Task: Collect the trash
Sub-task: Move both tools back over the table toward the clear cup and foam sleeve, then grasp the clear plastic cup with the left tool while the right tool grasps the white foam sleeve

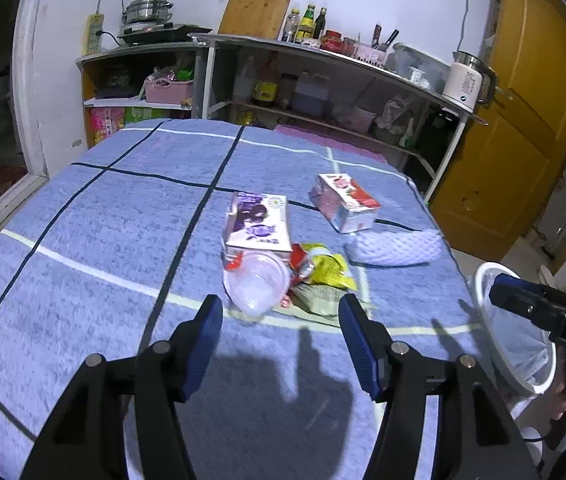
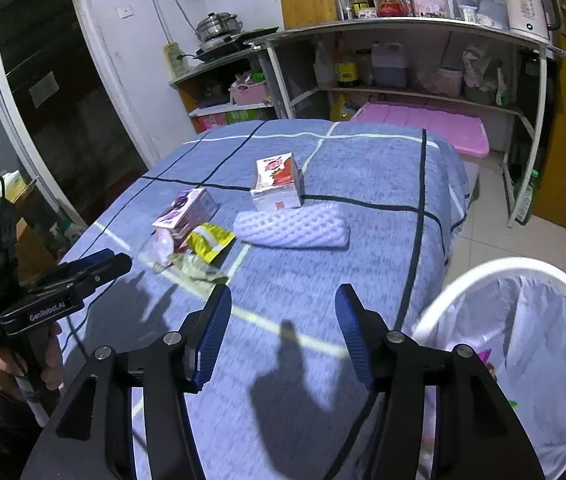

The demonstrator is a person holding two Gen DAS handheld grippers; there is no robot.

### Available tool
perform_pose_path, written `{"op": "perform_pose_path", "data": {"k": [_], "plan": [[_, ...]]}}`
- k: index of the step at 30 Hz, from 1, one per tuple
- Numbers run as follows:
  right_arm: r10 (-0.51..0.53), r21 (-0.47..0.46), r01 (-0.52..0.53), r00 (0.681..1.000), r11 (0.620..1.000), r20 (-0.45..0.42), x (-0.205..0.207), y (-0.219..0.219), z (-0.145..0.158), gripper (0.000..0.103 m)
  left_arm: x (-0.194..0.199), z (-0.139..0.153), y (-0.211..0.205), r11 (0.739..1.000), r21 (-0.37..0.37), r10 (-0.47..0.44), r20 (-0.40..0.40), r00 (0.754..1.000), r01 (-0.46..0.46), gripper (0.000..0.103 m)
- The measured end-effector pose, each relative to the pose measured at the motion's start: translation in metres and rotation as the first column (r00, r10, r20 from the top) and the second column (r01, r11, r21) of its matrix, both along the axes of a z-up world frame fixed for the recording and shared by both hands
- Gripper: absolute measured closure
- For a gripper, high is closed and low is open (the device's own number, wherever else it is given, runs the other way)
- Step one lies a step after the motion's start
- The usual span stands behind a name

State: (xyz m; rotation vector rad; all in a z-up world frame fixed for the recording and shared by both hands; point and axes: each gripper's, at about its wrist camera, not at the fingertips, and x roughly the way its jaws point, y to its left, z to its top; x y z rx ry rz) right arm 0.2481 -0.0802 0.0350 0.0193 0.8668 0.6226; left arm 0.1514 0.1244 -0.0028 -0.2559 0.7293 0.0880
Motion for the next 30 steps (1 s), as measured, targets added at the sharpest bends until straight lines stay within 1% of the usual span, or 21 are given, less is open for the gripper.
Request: {"op": "perform_pose_path", "data": {"k": [9, 12, 18, 19, 20, 21, 22, 23, 25, 26, 27, 30], "plan": [[-0.036, -0.005, 0.036, 0.998, 0.999, -0.043, 0.048, 0.008, -0.015, 0.047, 0.021, -0.015, 0.011, 1.000, -0.030, -0.004, -0.026, 1.000, 0.003, 0.041], [-0.051, -0.004, 0.051, 0.997, 0.999, -0.057, 0.062, 0.009, -0.021, 0.047, 0.026, -0.018, 0.012, 1.000, -0.029, -0.008, -0.033, 0.999, 0.008, 0.041], [-0.059, -0.010, 0.059, 0.993, 0.998, -0.100, 0.086, 0.017, -0.034, 0.047, 0.033, -0.026, 0.013, 0.999, -0.042, -0.022, -0.049, 0.999, 0.020, 0.060], [-0.053, -0.009, 0.052, 0.993, 0.999, -0.110, 0.089, 0.019, -0.037, 0.047, 0.034, -0.028, 0.013, 0.999, -0.044, -0.023, -0.053, 0.998, 0.021, 0.066], [-0.048, -0.008, 0.048, 0.992, 0.999, -0.114, 0.091, 0.021, -0.039, 0.047, 0.034, -0.029, 0.013, 0.999, -0.046, -0.024, -0.060, 0.998, 0.021, 0.068], [-0.043, -0.007, 0.043, 0.992, 0.999, -0.118, 0.092, 0.022, -0.040, 0.049, 0.035, -0.031, 0.013, 0.999, -0.048, -0.024, -0.063, 0.998, 0.021, 0.068], [-0.038, -0.006, 0.037, 0.992, 0.999, -0.120, 0.092, 0.023, -0.042, 0.054, 0.035, -0.032, 0.013, 0.999, -0.050, -0.024, -0.063, 0.998, 0.021, 0.068], [-0.032, -0.010, 0.031, 0.992, 0.999, -0.122, 0.093, 0.024, -0.043, 0.066, 0.035, -0.032, 0.012, 0.999, -0.050, -0.024, -0.062, 0.998, 0.021, 0.068], [-0.030, -0.029, 0.027, 0.993, 0.999, -0.113, 0.091, 0.027, -0.045, 0.070, 0.035, -0.032, 0.012, 0.999, -0.047, -0.024, -0.060, 0.998, 0.021, 0.068], [-0.030, -0.036, 0.026, 0.994, 0.999, -0.107, 0.089, 0.028, -0.044, 0.076, 0.035, -0.033, 0.013, 0.999, -0.047, -0.023, -0.062, 0.998, 0.020, 0.068], [-0.030, -0.041, 0.026, 0.994, 0.999, -0.102, 0.088, 0.028, -0.044, 0.087, 0.035, -0.033, 0.013, 0.999, -0.047, -0.021, -0.062, 0.998, 0.018, 0.068], [-0.026, -0.045, 0.022, 0.995, 0.999, -0.097, 0.082, 0.027, -0.043, 0.090, 0.033, -0.033, 0.012, 0.999, -0.046, -0.014, -0.059, 0.998, 0.011, 0.068]]}}
